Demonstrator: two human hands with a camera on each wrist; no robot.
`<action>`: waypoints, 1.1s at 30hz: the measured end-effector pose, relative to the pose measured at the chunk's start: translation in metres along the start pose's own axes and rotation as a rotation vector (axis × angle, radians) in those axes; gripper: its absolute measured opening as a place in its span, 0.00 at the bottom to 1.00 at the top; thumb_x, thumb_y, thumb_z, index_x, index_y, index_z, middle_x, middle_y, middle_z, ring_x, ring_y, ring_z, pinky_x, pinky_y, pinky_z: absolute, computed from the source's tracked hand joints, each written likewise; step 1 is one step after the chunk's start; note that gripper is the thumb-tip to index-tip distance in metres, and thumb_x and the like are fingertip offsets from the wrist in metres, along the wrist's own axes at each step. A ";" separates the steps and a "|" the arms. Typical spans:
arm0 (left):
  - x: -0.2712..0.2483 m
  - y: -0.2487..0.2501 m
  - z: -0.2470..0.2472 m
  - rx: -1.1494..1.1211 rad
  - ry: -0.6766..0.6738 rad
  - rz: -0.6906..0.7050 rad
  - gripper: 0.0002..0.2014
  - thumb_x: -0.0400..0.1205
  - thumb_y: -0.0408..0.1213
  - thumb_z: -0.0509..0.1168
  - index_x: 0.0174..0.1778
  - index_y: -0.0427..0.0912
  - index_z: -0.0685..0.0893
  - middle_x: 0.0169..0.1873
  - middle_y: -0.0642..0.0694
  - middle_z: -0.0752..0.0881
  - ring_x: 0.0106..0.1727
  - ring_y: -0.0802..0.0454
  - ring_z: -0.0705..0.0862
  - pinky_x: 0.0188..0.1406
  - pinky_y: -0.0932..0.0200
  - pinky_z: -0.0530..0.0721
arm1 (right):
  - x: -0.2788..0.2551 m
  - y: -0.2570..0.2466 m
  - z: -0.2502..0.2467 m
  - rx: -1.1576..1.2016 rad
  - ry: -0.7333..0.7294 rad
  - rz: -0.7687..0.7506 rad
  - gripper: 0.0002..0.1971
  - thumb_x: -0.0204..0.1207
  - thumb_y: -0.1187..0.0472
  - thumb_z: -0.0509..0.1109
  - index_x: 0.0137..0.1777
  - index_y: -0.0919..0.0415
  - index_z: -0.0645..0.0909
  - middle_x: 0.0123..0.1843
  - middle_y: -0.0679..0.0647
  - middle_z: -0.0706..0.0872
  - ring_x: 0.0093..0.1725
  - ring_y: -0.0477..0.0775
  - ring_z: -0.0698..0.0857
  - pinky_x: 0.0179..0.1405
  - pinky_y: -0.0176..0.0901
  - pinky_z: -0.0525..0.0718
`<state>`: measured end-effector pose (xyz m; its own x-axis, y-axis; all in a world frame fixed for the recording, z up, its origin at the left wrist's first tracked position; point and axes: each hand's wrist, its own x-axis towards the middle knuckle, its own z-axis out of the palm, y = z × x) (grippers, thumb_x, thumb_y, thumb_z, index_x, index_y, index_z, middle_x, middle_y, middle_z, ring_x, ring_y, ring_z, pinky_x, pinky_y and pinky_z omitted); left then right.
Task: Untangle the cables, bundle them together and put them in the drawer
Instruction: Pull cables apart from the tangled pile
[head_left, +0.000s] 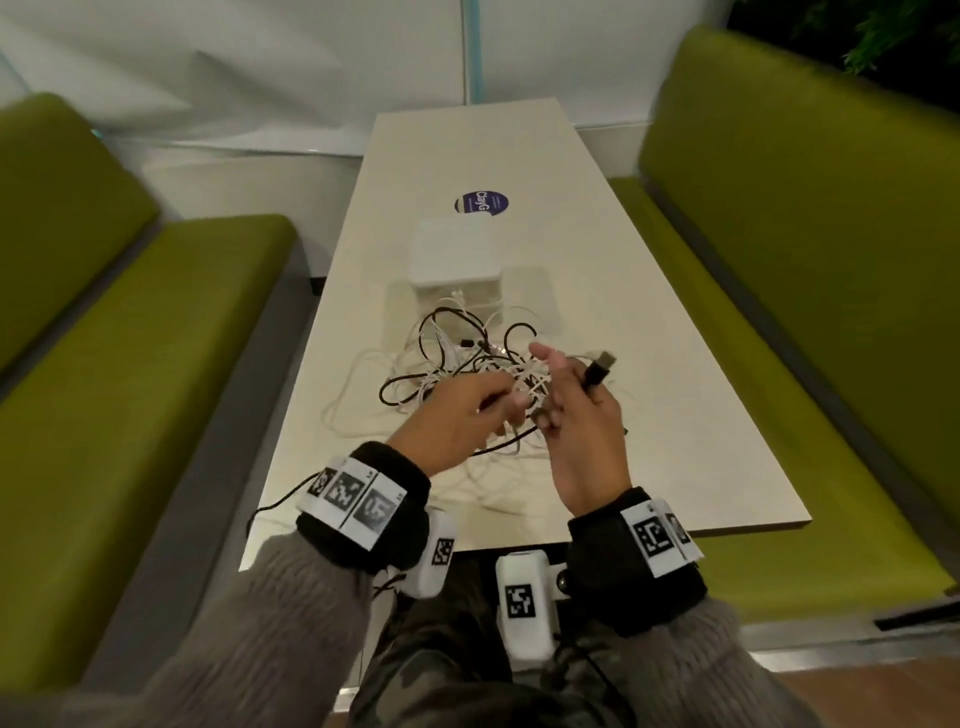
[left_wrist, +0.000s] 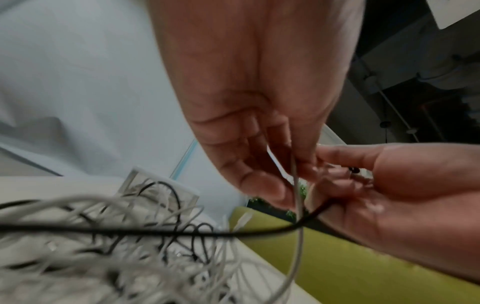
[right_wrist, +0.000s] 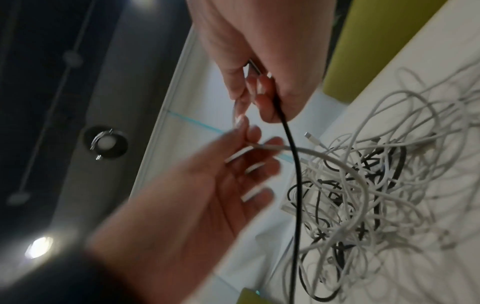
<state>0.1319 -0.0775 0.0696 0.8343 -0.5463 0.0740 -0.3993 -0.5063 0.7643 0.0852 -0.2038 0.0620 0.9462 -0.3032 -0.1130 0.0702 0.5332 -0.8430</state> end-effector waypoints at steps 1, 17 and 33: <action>-0.003 -0.006 0.004 0.043 -0.051 0.007 0.14 0.85 0.43 0.58 0.40 0.38 0.79 0.34 0.51 0.84 0.35 0.55 0.81 0.34 0.62 0.80 | 0.002 -0.002 -0.003 0.034 0.018 0.006 0.08 0.84 0.60 0.62 0.52 0.61 0.83 0.28 0.39 0.79 0.25 0.42 0.65 0.29 0.36 0.65; -0.018 -0.077 -0.045 0.143 -0.008 -0.267 0.11 0.85 0.42 0.58 0.55 0.38 0.79 0.54 0.49 0.81 0.56 0.50 0.78 0.53 0.57 0.77 | 0.016 -0.042 -0.089 0.338 0.305 -0.234 0.16 0.87 0.50 0.52 0.37 0.52 0.69 0.22 0.45 0.63 0.22 0.45 0.62 0.21 0.34 0.66; -0.007 -0.028 -0.004 -0.029 0.036 0.084 0.08 0.84 0.41 0.62 0.42 0.43 0.81 0.37 0.55 0.82 0.41 0.60 0.79 0.42 0.65 0.76 | 0.004 0.012 -0.012 -0.875 -0.116 -0.247 0.04 0.76 0.53 0.73 0.45 0.51 0.83 0.36 0.50 0.87 0.35 0.46 0.83 0.33 0.25 0.76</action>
<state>0.1384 -0.0565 0.0508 0.8113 -0.5619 0.1614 -0.4582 -0.4398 0.7724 0.0857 -0.2079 0.0458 0.9652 -0.2228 0.1369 0.0549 -0.3395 -0.9390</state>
